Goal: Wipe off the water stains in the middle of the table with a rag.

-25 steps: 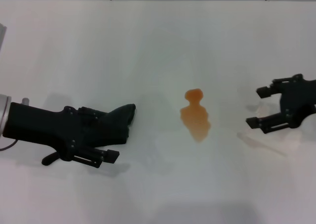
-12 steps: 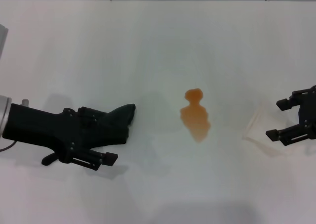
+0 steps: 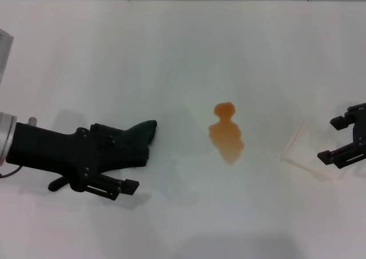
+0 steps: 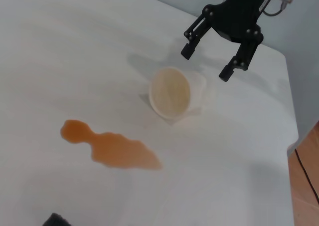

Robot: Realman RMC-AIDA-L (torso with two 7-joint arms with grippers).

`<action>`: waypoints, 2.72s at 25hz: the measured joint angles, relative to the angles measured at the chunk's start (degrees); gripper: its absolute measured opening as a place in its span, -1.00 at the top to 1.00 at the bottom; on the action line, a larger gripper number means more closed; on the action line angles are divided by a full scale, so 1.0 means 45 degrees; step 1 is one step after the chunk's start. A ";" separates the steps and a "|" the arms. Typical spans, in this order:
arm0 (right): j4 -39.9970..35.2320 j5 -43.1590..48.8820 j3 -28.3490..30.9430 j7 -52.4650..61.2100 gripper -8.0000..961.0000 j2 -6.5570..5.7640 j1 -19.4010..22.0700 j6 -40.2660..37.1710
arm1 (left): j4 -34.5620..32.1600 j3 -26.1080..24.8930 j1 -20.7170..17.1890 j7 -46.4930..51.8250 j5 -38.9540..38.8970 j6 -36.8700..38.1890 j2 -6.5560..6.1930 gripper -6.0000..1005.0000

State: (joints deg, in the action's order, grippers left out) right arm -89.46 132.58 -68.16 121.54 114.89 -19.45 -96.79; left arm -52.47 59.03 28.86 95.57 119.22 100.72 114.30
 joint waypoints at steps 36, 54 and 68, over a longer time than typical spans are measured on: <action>0.0244 0.1965 -0.1393 0.1453 -0.75 0.0089 -0.0975 -0.0015 | 0.0000 0.0006 -0.0036 -0.0106 0.0008 -0.0020 0.0147 -0.71; 0.0971 0.1985 -0.1532 0.1622 -0.75 0.0075 -0.1187 0.0271 | 0.0000 0.0006 0.0007 -0.0116 0.0011 -0.0020 0.0165 -0.71; 0.1875 0.1983 -0.1560 0.1567 -0.75 0.0074 -0.1736 0.0684 | 0.0000 0.0006 0.0032 -0.0145 0.0029 -0.0134 0.0156 -0.71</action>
State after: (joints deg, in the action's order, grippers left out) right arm -81.02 141.50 -75.18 128.59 115.22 -27.26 -93.71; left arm -52.47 59.06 29.00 94.92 119.35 100.12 115.00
